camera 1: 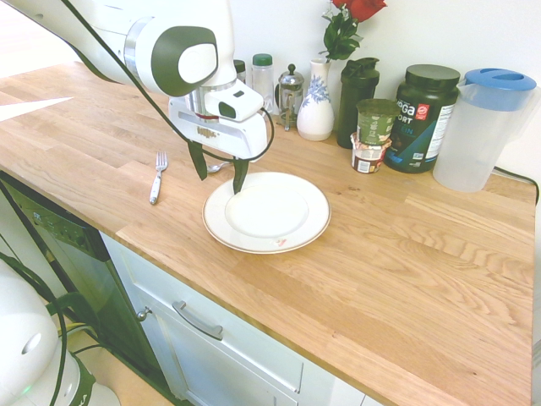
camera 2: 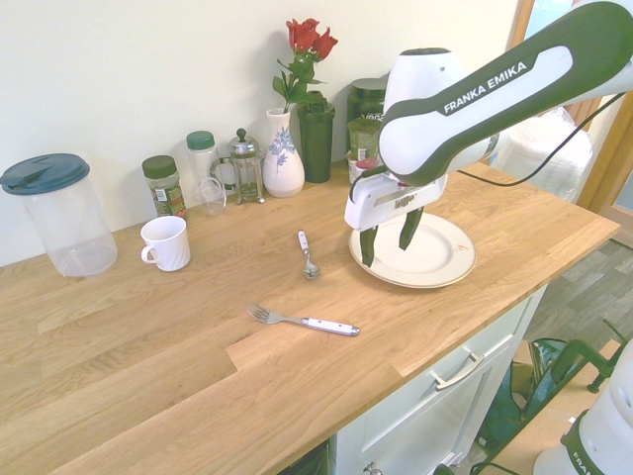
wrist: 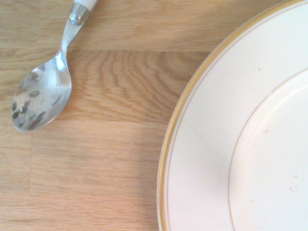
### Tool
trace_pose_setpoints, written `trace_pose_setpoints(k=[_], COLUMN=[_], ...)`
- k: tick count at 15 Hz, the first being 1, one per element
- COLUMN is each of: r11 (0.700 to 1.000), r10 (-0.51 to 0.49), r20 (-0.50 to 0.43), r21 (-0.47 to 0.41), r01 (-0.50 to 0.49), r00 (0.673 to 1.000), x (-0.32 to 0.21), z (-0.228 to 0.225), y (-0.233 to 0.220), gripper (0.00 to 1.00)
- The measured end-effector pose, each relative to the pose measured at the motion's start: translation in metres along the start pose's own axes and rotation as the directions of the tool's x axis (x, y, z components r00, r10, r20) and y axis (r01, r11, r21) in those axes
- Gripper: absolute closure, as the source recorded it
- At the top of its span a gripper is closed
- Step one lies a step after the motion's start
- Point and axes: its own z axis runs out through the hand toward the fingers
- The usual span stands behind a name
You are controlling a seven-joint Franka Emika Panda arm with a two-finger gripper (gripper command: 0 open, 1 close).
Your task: Put the fork into the plate
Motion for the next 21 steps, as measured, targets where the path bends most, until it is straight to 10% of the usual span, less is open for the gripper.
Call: trace_pose_setpoints(k=[8, 21], r11=[0.994, 0.897], r10=[-0.109, -0.442], r20=[-0.067, -0.033], r21=[0.022, -0.041], r01=[0.111, 0.44], r00=[0.992, 0.896], x=[-0.036, -0.131], z=[-0.019, 0.003], y=[-0.026, -0.089], gripper=[0.0, 0.0])
